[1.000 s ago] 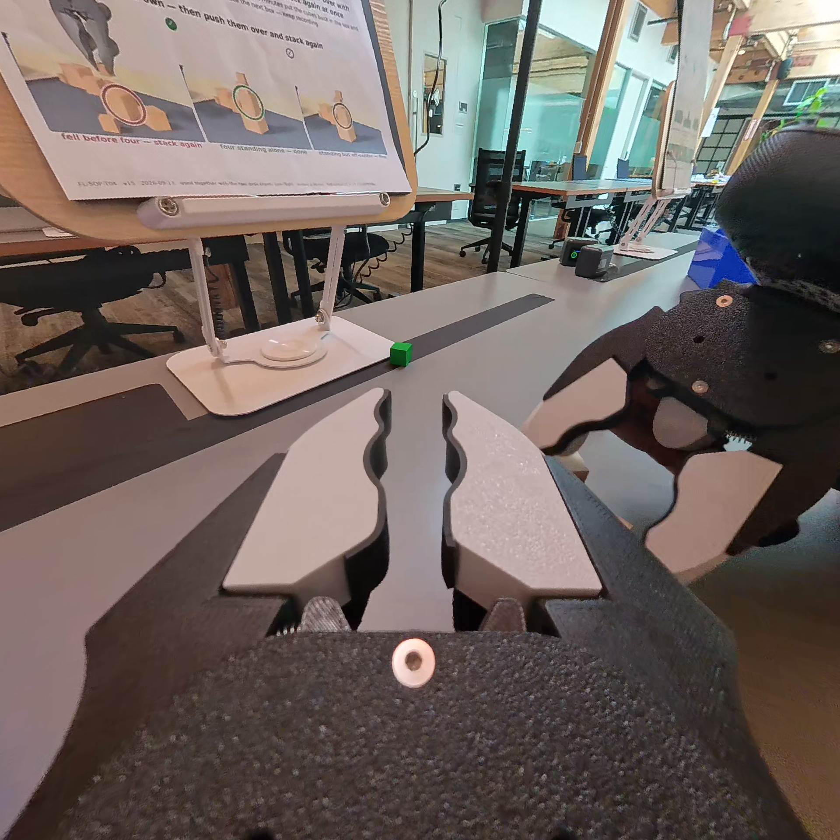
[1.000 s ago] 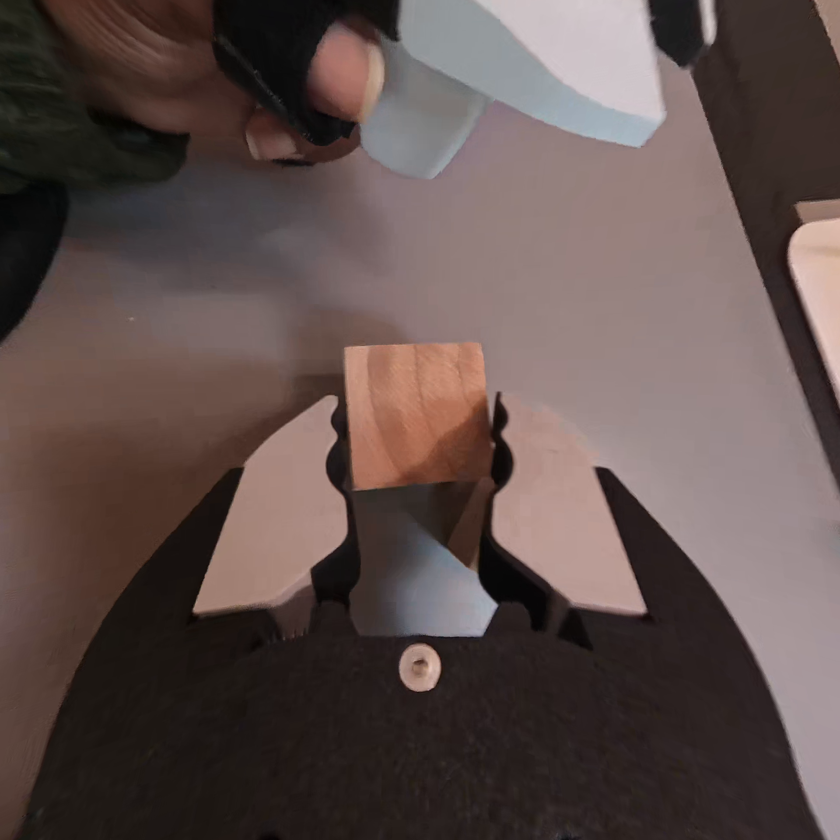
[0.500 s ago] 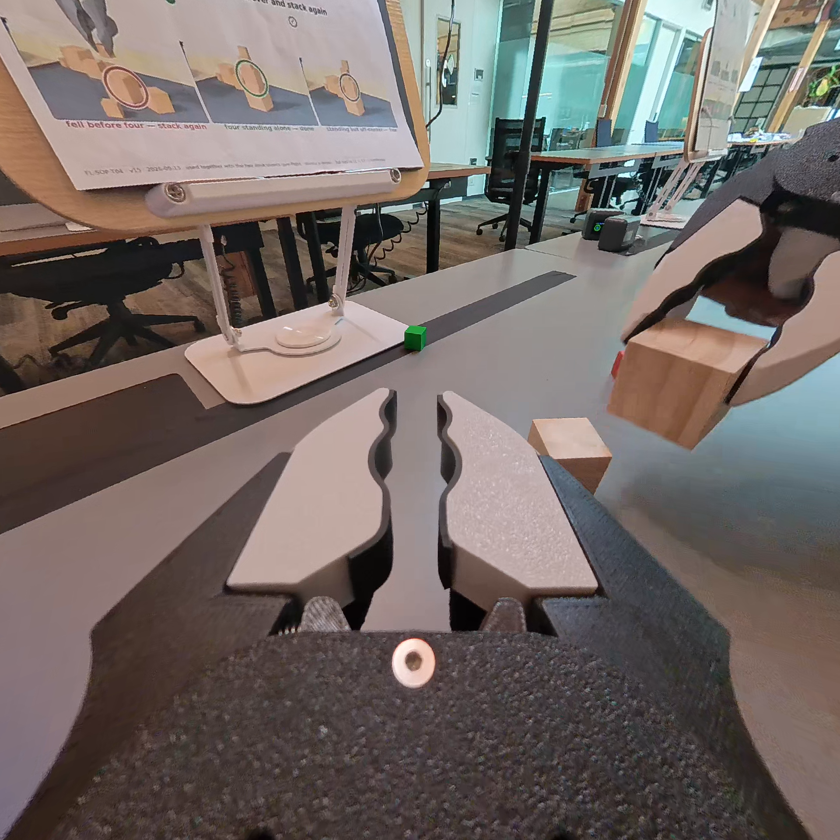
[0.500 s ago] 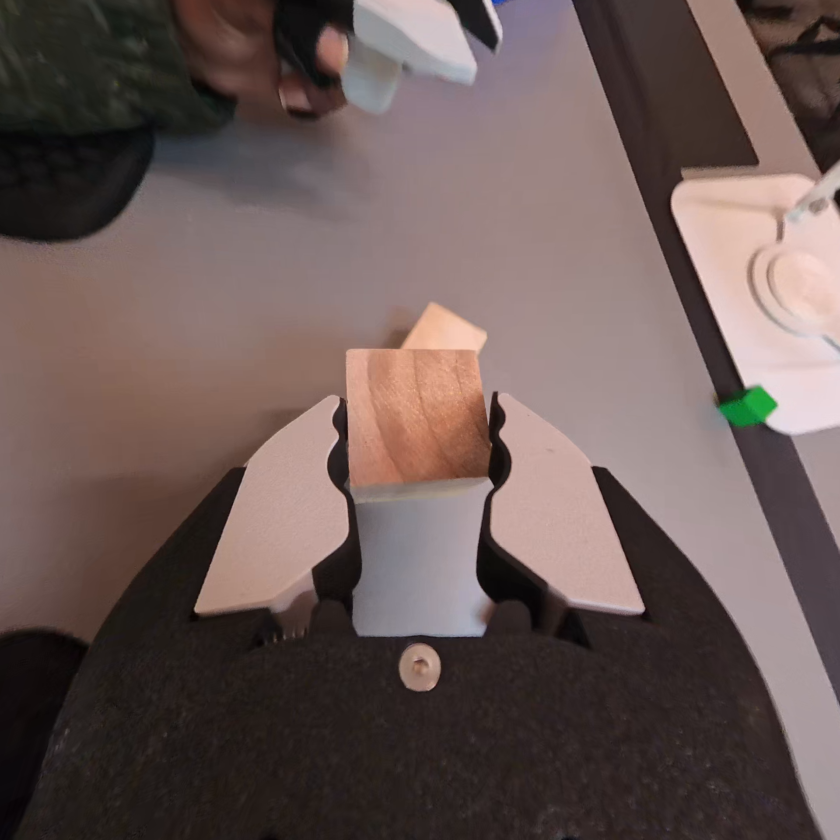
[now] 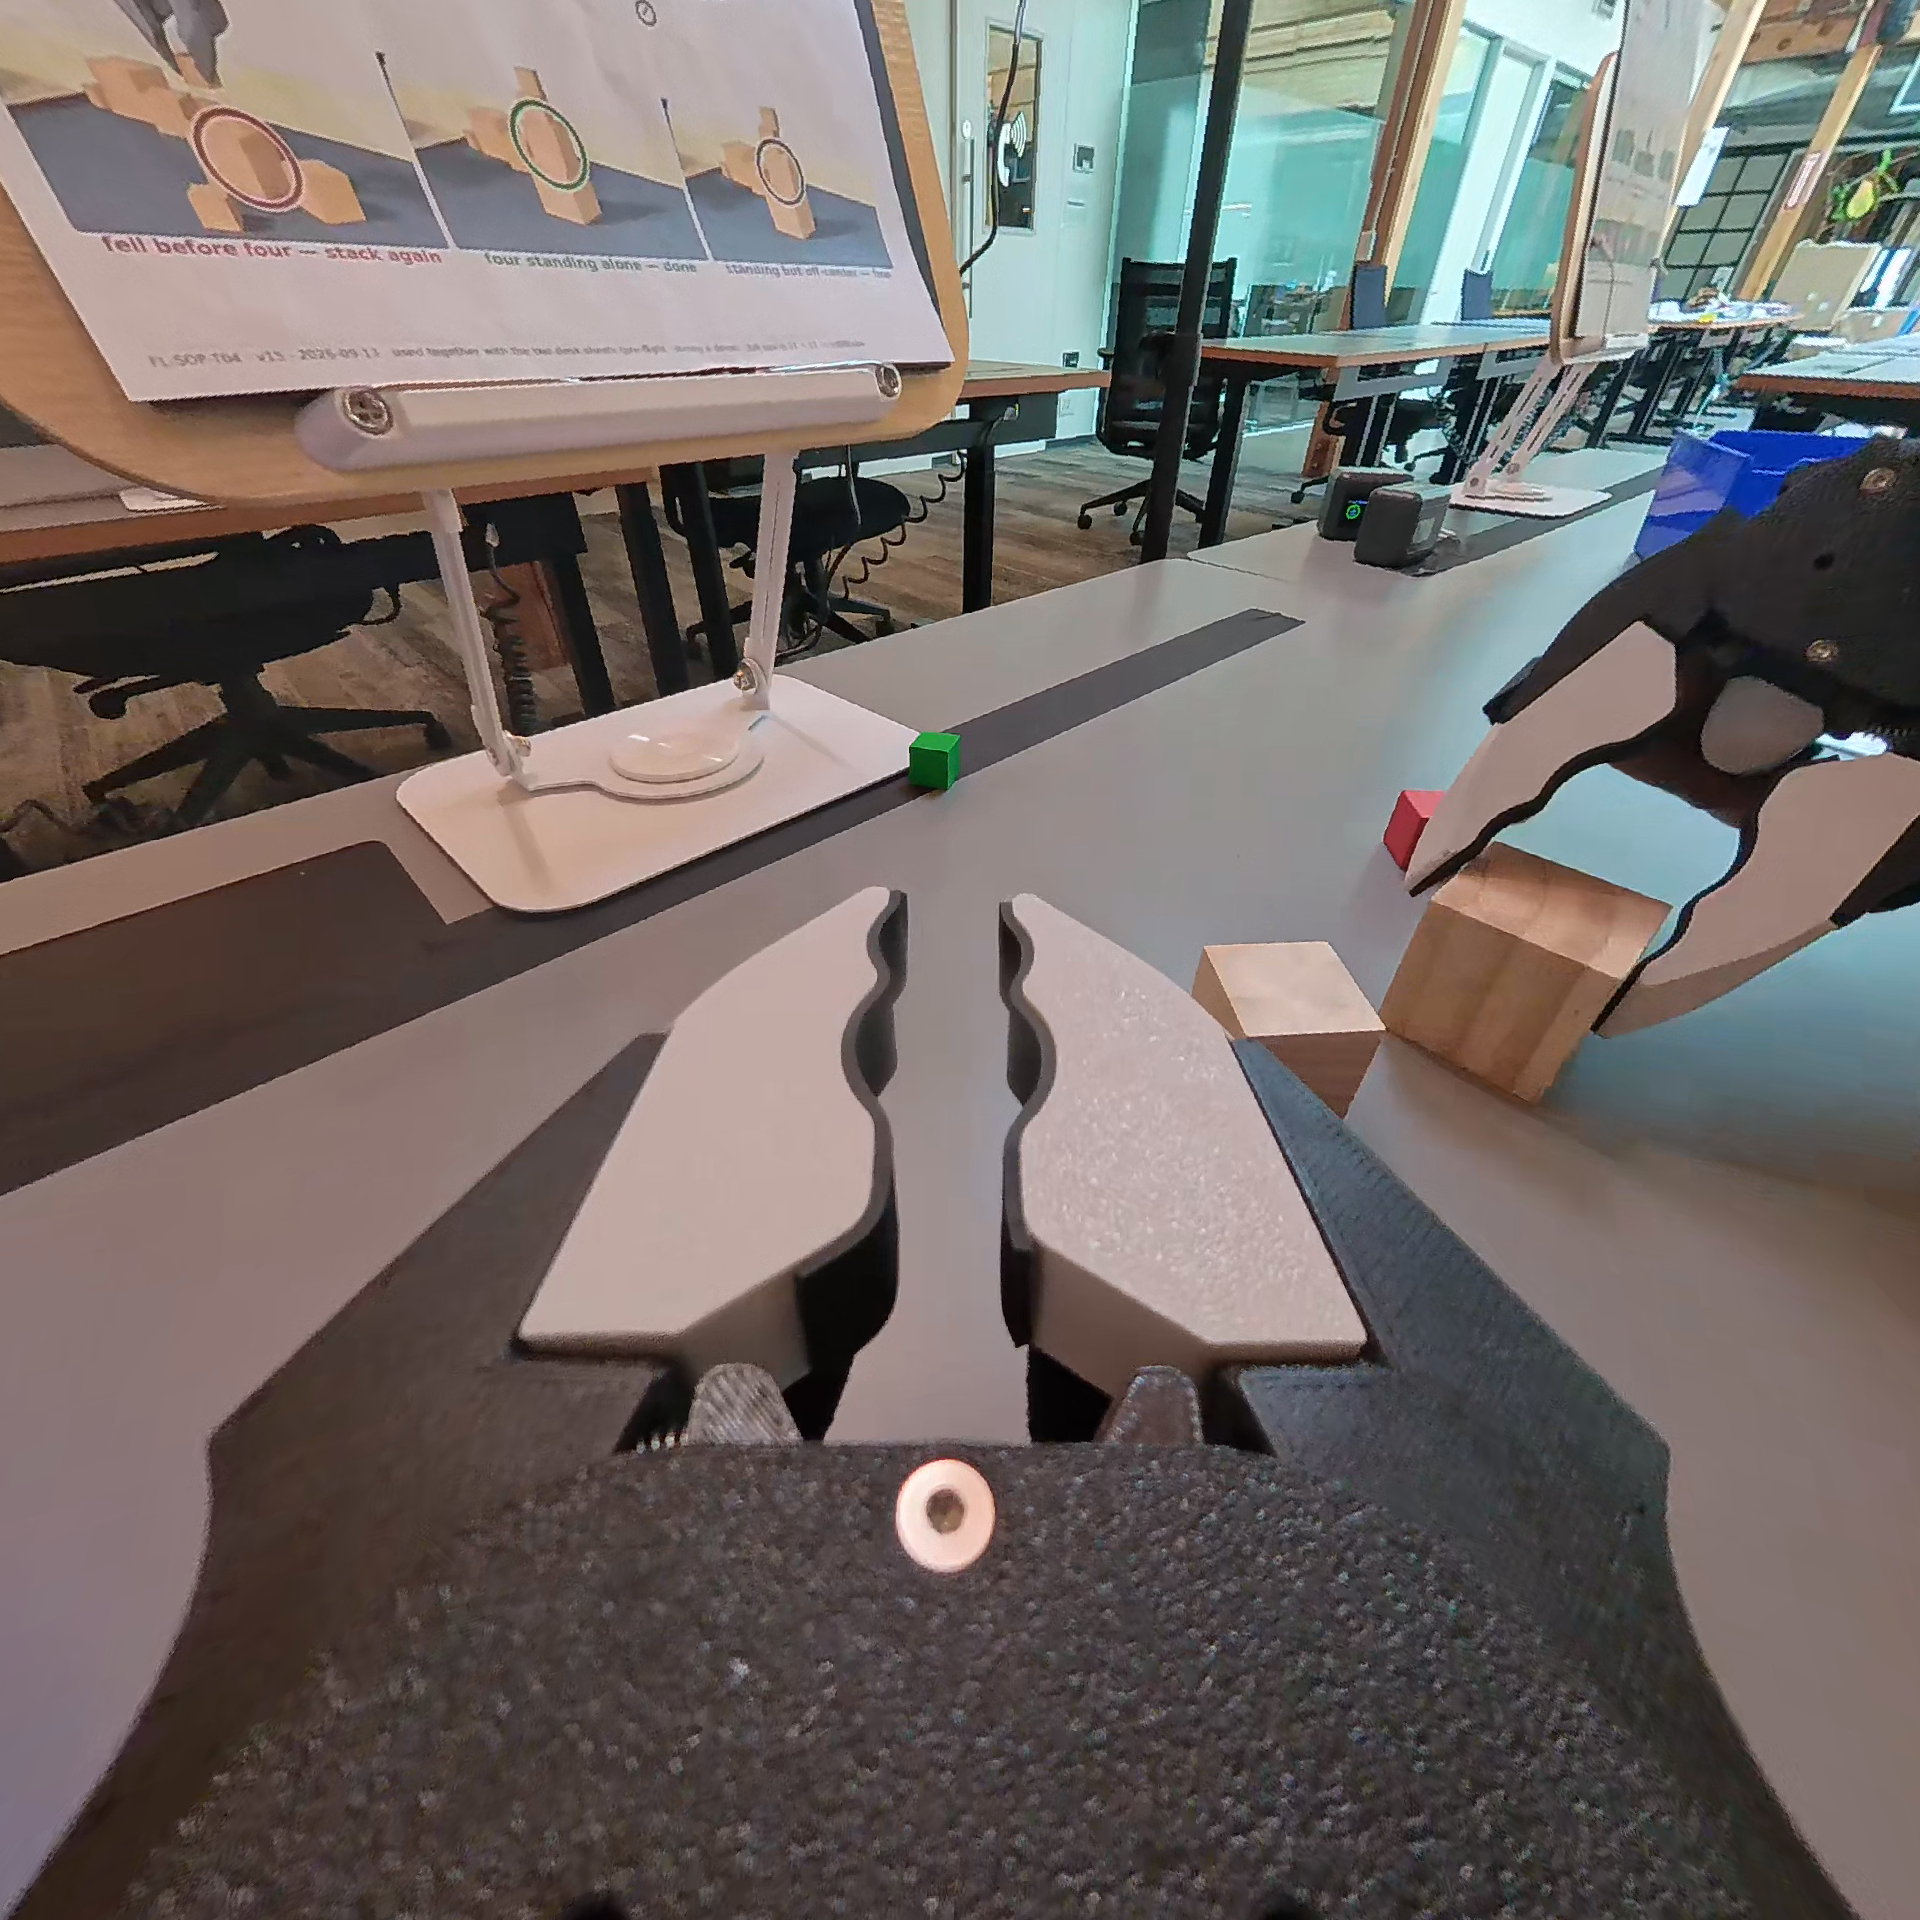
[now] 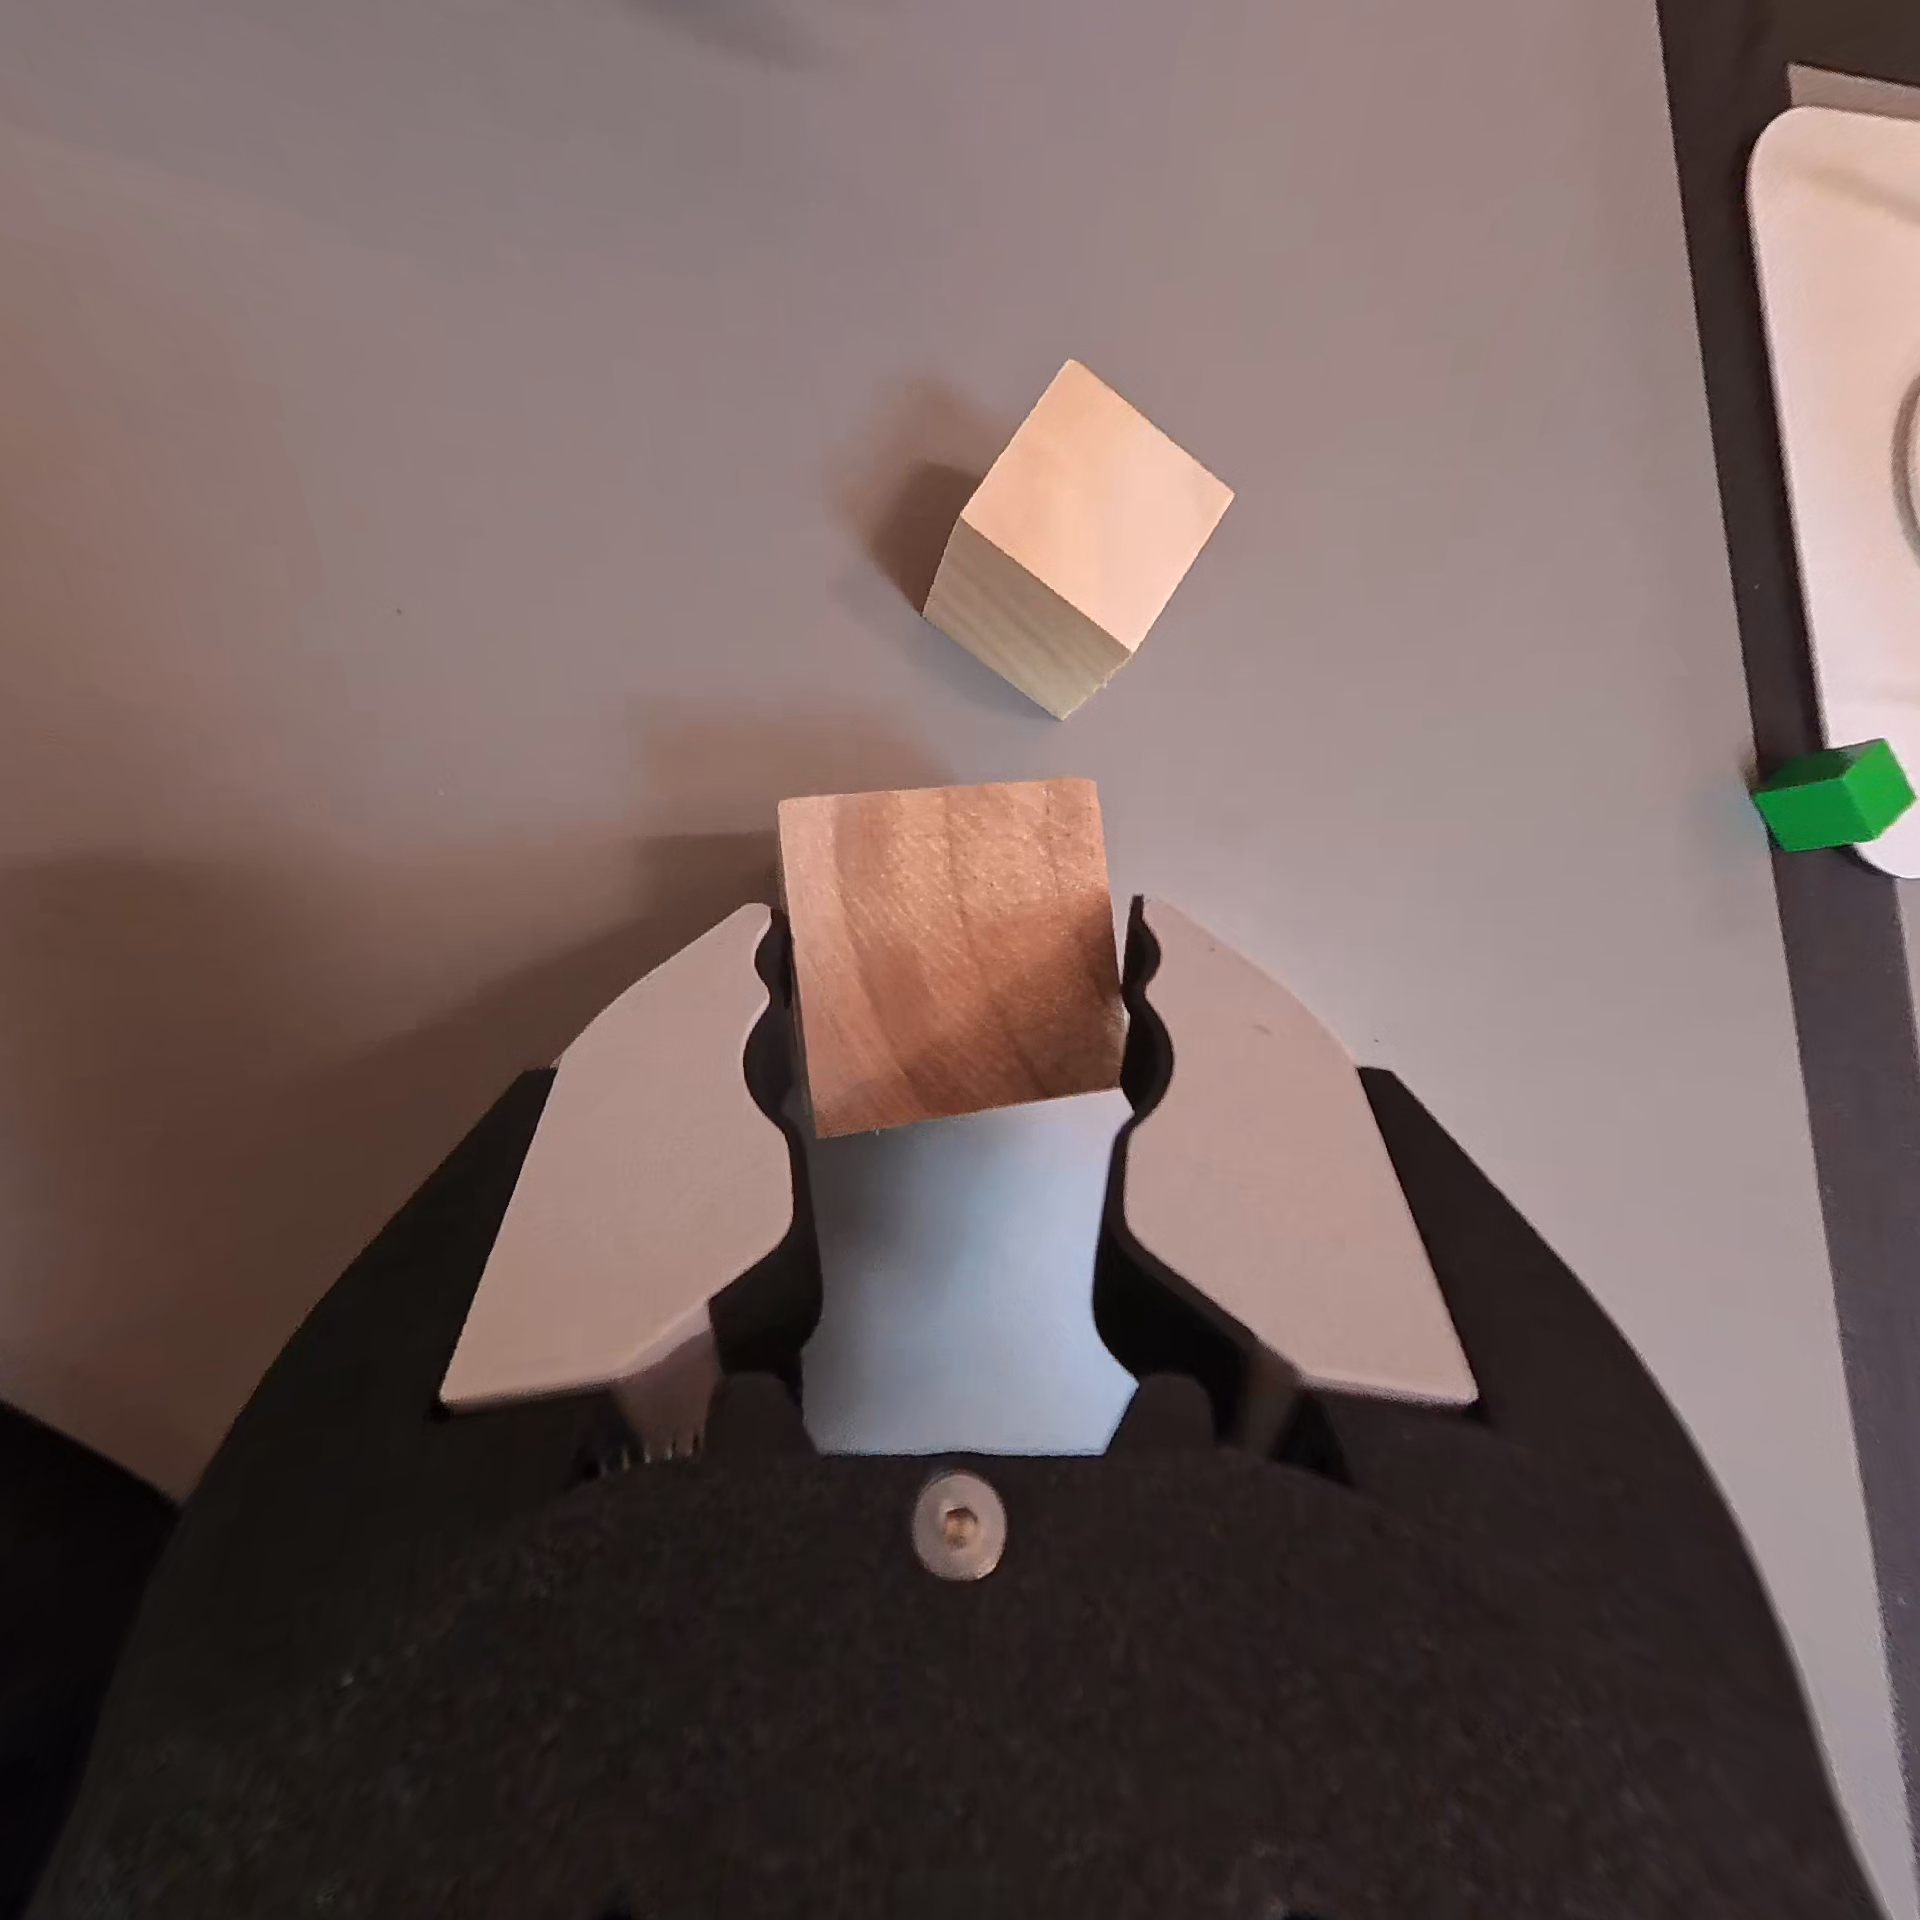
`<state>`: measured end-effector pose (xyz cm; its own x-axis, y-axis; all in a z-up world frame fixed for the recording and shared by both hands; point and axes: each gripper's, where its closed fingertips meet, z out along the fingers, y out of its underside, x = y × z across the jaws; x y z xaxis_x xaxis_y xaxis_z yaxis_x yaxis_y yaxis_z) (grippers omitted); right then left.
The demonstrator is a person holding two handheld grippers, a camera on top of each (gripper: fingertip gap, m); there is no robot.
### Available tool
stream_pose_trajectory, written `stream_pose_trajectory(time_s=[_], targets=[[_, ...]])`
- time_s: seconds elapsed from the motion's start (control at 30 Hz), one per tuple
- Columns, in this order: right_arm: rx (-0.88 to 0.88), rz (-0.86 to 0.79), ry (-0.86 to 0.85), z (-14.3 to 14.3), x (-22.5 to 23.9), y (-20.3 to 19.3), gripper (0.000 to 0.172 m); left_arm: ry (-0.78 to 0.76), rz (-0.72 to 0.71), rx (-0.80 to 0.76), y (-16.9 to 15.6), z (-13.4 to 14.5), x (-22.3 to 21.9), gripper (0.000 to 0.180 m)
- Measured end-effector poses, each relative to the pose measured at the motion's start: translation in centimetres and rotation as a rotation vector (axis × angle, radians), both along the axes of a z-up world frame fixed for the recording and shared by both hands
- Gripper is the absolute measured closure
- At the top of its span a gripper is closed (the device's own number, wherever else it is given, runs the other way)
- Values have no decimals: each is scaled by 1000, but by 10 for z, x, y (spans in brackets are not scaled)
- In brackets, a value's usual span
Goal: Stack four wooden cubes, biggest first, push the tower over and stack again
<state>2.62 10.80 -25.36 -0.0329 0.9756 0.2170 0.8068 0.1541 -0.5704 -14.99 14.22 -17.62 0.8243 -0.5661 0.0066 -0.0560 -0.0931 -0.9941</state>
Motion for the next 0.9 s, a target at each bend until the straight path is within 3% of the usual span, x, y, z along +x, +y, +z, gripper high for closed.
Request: stream_pose_trajectory(time_s=[0.27, 0.37, 0.5, 0.9], targets=[[-57, 12, -76, 10, 4, -3, 94, 15, -15, -7, 0, -3, 4, 164], [-56, 23, -183, 4, 5, -5, 95, 16, -21, -6, -1, -3, 5, 163], [-8, 48, -286, -3, 7, 0, 111, 12, -38, 1, -3, -1, 8, 162], [9, 128, -315, -2, 10, 5, 107, 7, -64, 4, -5, 2, 11, 163]])
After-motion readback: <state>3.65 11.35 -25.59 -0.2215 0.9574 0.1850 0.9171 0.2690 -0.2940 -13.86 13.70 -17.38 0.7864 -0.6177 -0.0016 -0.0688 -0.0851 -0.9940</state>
